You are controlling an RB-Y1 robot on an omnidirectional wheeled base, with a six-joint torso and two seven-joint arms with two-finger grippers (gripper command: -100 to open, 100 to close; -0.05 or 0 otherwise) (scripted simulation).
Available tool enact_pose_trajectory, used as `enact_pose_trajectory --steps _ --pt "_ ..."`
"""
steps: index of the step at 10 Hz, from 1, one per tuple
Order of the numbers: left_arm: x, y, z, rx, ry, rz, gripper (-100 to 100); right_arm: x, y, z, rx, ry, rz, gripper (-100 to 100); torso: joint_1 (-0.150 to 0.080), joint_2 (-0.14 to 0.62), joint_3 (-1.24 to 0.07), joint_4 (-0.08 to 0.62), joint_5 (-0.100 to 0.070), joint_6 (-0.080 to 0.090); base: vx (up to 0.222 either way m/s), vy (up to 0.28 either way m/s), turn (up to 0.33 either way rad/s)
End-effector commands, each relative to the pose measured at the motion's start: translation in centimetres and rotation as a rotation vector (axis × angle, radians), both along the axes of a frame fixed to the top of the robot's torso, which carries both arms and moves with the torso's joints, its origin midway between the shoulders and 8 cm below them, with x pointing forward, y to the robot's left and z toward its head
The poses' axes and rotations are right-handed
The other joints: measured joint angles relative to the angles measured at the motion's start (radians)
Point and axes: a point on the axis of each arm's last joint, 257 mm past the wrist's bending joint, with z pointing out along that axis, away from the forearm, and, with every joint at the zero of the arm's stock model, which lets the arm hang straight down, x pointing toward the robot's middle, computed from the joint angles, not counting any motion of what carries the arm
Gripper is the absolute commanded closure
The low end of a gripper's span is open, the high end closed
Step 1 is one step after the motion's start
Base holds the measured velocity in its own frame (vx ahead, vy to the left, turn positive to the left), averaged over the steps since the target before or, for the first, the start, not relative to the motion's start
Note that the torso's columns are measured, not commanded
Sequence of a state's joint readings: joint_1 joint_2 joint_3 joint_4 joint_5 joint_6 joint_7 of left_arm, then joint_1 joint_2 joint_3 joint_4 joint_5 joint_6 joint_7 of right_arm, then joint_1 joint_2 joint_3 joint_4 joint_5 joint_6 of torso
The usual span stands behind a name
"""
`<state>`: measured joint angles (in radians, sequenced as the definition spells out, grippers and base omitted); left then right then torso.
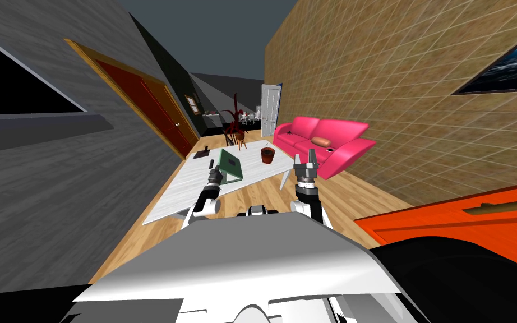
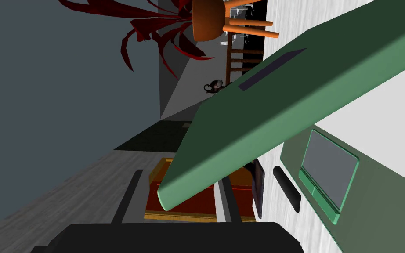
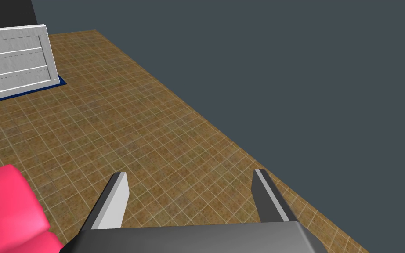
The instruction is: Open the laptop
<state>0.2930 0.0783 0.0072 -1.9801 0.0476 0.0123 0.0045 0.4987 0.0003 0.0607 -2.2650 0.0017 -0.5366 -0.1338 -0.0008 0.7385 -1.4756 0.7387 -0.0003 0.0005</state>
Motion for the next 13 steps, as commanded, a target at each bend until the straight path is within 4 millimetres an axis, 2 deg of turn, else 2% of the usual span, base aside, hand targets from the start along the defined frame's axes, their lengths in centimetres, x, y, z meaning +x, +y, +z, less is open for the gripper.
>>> enact_pose_trajectory --steps 1,7,8,9,13 --pt "1.0 -0.4 -0.5 -0.085 -0.036 -0.007 100 0.0 0.0 0.0 0.0 0.0 0.0 0 0.001 0.0 0.0 0.0 0.0 0.0 -0.052 0.064 0.013" --pt "2.5 -1.2 -2.8 -0.244 -0.083 -0.01 100 0.0 0.0 0.0 0.0 0.0 0.0 0 0.0 0.002 0.001 0.001 0.0 -0.001 -0.037 0.053 0.01" --pt "2.2 -1.0 -1.9 -0.218 -0.065 -0.009 -100 0.0 0.0 0.0 0.0 0.0 0.0 0 0.001 0.002 0.001 0.001 0.0 -0.001 -0.011 0.021 0.009" --pt "2.2 -1.0 -1.9 -0.218 -0.065 -0.009 -100 0.0 0.0 0.0 0.0 0.0 0.0 0 -0.001 0.0 0.0 0.0 -0.001 -0.001 0.011 -0.011 0.003" --pt "1.9 -0.8 0.3 -0.219 -0.065 -0.011 -100 0.0 0.0 0.0 0.0 0.0 0.0 0 0.001 0.001 0.001 0.0 0.0 -0.001 0.014 -0.012 0.005"
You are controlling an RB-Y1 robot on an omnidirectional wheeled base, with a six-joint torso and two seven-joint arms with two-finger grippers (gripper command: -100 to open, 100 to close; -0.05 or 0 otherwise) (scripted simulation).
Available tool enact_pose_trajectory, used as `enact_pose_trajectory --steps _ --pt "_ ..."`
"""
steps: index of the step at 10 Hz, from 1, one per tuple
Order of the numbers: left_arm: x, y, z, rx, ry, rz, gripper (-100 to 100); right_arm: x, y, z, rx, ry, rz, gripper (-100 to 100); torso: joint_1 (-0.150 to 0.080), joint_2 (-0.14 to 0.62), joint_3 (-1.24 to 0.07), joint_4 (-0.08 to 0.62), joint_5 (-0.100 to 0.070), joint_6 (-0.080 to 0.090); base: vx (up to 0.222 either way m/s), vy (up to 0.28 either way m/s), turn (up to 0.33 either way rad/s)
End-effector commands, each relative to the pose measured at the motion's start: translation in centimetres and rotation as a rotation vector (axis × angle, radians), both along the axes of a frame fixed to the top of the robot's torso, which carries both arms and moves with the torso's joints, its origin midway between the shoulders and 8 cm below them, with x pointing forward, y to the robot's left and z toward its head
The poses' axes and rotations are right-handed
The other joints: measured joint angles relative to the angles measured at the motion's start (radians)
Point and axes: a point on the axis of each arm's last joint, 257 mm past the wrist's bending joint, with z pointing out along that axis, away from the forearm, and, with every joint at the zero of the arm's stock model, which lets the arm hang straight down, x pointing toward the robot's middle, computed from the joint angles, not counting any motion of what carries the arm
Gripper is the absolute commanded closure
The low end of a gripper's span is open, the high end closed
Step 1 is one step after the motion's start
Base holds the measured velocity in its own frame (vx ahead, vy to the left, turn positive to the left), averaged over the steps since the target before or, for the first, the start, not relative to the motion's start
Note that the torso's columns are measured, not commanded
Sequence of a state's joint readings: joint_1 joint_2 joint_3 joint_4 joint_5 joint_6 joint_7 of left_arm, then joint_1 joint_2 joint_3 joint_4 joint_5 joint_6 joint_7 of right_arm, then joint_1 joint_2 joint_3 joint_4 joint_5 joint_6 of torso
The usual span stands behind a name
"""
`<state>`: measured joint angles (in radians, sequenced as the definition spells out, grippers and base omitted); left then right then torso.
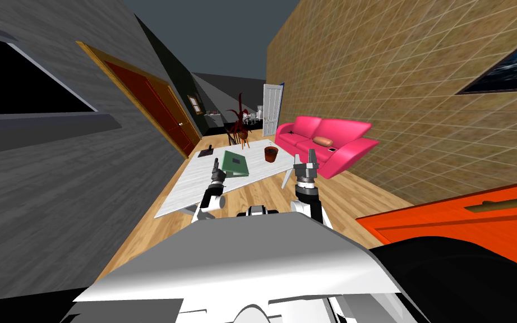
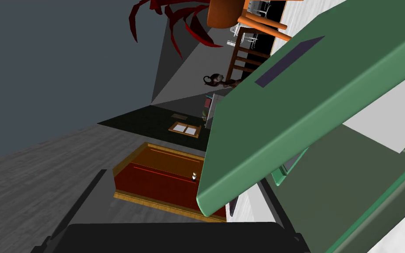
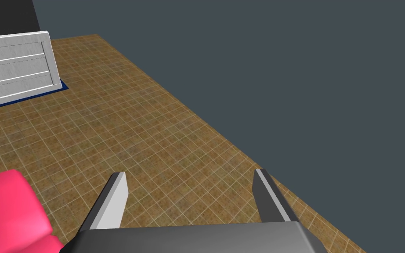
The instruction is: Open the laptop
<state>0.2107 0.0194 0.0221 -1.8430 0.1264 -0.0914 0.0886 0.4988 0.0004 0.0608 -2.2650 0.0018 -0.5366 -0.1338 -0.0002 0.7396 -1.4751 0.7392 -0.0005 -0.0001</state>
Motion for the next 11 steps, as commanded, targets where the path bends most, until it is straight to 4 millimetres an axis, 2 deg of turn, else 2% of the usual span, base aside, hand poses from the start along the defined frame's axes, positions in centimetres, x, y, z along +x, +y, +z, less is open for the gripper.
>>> enact_pose_trajectory --steps 1,4,5,6,11 --pt "-0.2 -0.1 1.6 0.0 -0.002 -0.002 -100 0.0 0.0 0.0 0.0 0.0 0.0 0 0.0 0.0 0.0 0.0 0.0 0.0 0.008 -0.005 0.005" --pt "-0.6 0.0 3.2 0.0 0.0 -0.004 -100 0.0 0.0 0.0 0.0 0.0 0.0 0 0.0 0.0 0.0 0.0 0.0 0.0 0.008 -0.006 0.005" --pt "-0.4 0.0 2.8 0.0 0.001 -0.003 -100 0.0 0.0 0.0 0.0 0.0 0.0 0 -0.001 0.0 0.0 0.0 0.0 0.0 0.0 0.0 0.0" --pt "-0.4 0.0 2.8 0.0 0.003 -0.003 0 0.0 0.0 0.0 0.0 0.0 0.0 0 0.0 -0.001 0.0 -0.001 0.0 0.0 0.0 0.0 0.0" --pt "-0.4 0.0 2.4 0.0 0.013 -0.003 0 0.0 0.0 0.0 0.0 0.0 0.0 0 0.0 0.0 0.0 0.0 0.0 0.0 0.0 0.0 0.0"
